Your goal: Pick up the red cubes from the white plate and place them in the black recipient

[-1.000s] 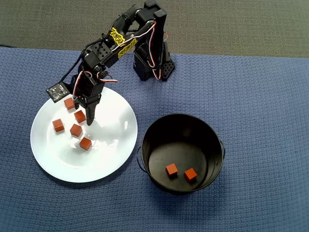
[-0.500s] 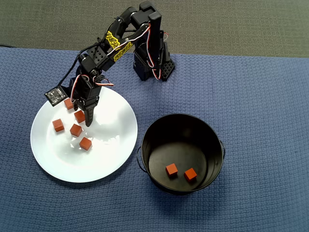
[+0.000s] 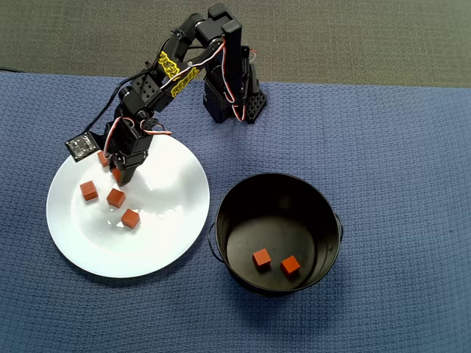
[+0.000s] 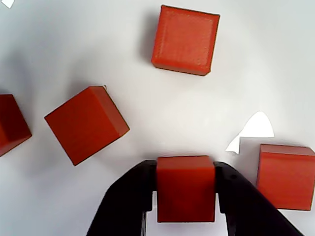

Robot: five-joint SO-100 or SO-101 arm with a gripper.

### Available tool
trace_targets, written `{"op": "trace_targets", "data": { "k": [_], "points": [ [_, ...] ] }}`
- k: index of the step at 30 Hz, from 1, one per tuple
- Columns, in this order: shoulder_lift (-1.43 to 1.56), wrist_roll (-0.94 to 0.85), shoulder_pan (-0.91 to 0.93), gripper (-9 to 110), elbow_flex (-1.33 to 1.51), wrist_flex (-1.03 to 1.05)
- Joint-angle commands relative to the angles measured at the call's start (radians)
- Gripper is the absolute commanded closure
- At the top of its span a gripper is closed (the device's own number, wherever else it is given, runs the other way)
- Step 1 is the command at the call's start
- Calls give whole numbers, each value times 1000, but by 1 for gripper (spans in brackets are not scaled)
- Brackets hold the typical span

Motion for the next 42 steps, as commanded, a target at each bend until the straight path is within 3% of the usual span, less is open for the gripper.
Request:
{"op": "trace_targets", "data": {
  "k": [1,10,17,22,28,32,34,35,42],
  "points": [
    [69,83,-28,101,-55,-3],
    [517,492,-186,101,-201,443],
    [729,851,-511,102,-314,707],
    [652,1009,-739,102,-344,696],
    [356,1180,-934,102,-495,718],
    [276,1203,-1019,97,-569,739],
    [281,1158,-1039,64,-598,795],
    [296,1121,-1037,59,-600,816],
    [459,779,-762,55,-591,874]
  ]
}}
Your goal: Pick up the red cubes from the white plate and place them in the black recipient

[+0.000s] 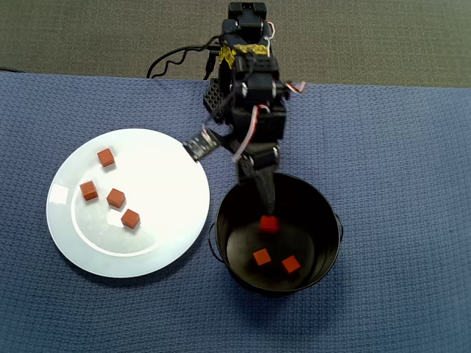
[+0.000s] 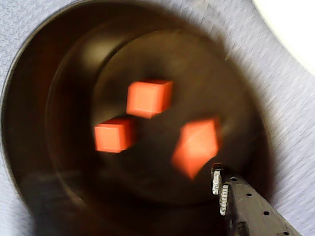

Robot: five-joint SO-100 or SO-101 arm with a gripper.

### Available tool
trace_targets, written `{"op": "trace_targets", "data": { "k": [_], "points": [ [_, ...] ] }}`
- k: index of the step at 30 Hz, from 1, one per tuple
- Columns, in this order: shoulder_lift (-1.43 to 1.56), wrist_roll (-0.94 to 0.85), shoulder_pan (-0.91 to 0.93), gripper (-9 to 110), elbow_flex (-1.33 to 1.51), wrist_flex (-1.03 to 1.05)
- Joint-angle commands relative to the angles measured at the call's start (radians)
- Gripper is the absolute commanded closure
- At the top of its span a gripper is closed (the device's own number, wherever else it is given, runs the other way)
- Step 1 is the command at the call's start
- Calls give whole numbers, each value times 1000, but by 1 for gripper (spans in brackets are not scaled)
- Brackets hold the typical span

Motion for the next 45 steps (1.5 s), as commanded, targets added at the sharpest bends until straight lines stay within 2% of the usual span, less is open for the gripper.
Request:
{"op": "trace_targets", "data": {
  "k": [1,5,8,9,11,14,23,25,26,27,29,36,40,45],
  "points": [
    [126,-264,225,57,-57,26],
    [175,-563,522,62,46,-48],
    [189,-729,713,72,192,-225],
    [179,-755,761,75,227,-282],
    [149,-798,838,89,272,-342],
    [75,-779,916,101,308,-405],
    [-196,-430,953,98,232,-442],
    [-229,-391,945,91,221,-431],
    [-236,-394,940,82,219,-419],
    [-239,-417,936,74,227,-408],
    [-238,-500,934,68,242,-383],
    [-249,-805,1029,68,209,-393],
    [-304,-683,1062,72,92,-414],
    [-342,-391,1075,76,44,-354]
  ]
}}
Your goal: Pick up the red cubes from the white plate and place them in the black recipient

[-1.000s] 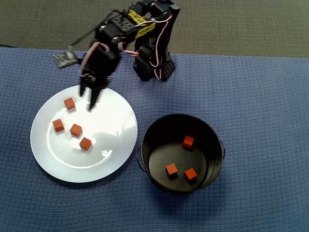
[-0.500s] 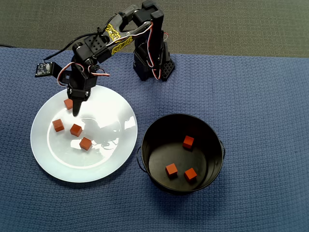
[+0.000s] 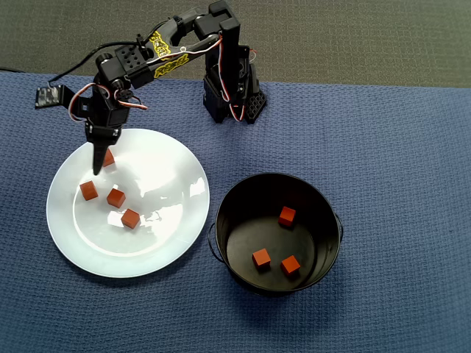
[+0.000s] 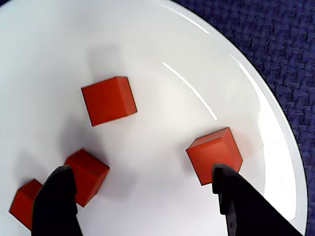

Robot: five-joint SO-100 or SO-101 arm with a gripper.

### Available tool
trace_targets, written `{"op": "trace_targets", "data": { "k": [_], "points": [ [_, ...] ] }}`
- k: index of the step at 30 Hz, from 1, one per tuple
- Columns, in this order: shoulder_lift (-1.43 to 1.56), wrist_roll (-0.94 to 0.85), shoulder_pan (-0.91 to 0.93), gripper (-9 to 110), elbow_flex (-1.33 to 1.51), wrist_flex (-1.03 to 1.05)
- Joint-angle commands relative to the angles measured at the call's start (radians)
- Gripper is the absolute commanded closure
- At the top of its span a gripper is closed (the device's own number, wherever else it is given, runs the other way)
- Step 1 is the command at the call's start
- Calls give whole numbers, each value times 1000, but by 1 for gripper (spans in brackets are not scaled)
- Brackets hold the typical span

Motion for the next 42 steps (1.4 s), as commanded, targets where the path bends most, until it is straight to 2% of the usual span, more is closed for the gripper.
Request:
{"op": "trace_targets", "data": {
  "k": [1,11,17,26,42],
  "points": [
    [-5,229,21,77,-89,83],
    [6,1012,28,77,-49,193],
    [0,1279,28,78,-77,250],
    [-97,1293,14,75,-158,273],
    [-325,1250,32,78,-377,321]
  ]
}}
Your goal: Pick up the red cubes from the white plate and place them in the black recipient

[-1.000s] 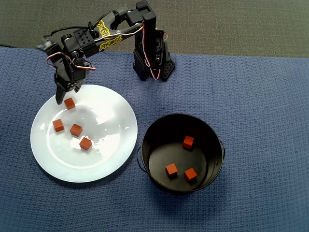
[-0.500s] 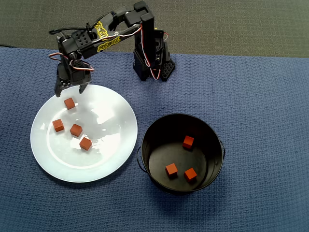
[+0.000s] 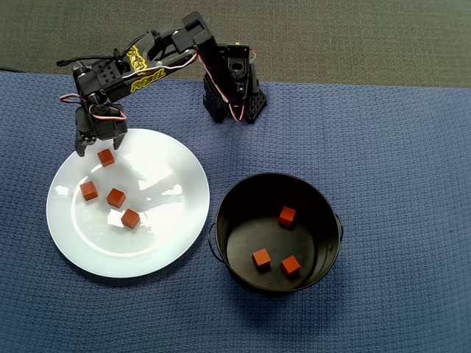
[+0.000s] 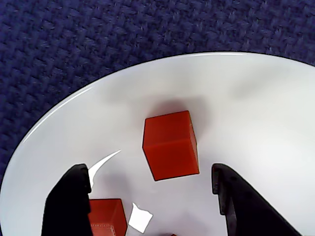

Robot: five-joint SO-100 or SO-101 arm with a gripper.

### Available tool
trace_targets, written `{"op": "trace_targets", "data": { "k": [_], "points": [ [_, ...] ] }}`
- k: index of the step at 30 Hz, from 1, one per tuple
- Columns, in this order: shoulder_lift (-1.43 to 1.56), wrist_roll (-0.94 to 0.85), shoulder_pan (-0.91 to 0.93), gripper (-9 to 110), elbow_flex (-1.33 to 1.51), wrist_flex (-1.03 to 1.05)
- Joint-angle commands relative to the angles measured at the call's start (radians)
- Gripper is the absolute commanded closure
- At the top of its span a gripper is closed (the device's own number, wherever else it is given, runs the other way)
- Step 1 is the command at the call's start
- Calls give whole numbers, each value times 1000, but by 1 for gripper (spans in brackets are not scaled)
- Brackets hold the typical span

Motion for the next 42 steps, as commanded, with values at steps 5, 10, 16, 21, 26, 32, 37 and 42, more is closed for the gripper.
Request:
{"op": "trace_targets", "data": {
  "k": [5,10,16,21,26,32,37,42],
  "points": [
    [-49,-21,14,78,-112,21],
    [-72,-25,12,78,-115,15],
    [-100,-37,12,78,-127,14],
    [-112,-46,14,81,-133,8],
    [-141,-63,12,82,-150,15],
    [-166,-84,9,83,-163,18],
    [-181,-92,8,86,-175,23],
    [-179,-100,6,101,-175,23]
  ]
}}
